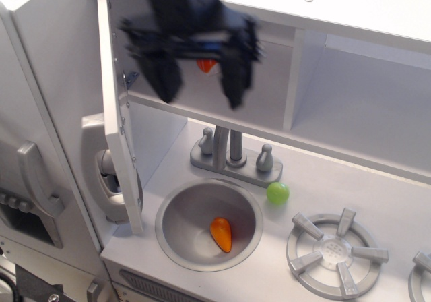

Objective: Close microwave

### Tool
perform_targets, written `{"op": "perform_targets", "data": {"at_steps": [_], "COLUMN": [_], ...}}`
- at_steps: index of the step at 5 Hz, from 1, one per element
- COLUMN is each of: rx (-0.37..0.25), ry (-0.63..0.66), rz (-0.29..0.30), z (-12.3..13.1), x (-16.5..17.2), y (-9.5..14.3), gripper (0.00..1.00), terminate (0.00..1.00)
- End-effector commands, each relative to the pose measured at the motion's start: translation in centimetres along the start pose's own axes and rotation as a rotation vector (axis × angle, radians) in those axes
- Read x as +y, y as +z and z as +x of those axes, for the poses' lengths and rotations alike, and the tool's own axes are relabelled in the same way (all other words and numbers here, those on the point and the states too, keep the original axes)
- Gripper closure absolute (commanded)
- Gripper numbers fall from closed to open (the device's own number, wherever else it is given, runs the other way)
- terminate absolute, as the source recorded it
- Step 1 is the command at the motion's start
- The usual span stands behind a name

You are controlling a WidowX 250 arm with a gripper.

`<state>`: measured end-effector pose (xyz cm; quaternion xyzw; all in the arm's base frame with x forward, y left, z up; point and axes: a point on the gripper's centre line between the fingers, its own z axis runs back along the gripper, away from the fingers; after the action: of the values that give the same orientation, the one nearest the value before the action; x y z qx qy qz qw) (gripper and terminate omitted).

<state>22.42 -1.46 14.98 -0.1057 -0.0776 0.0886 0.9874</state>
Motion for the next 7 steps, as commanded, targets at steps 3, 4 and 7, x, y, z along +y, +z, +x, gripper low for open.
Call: {"op": "perform_targets", "data": {"at_steps": [3,4,7], "rx": [-0.082,-0.083,-0.057], "ry": [0.275,0.332,0.326], "rz": [0.185,0.252,0.106], "z": [0.9,0.0,1.1], "x": [7.2,8.1,6.0], "y": [3.3,1.3,-2.3], "gripper": [0.0,0.0,0.0], "terminate": [0.0,0.0,0.0]}}
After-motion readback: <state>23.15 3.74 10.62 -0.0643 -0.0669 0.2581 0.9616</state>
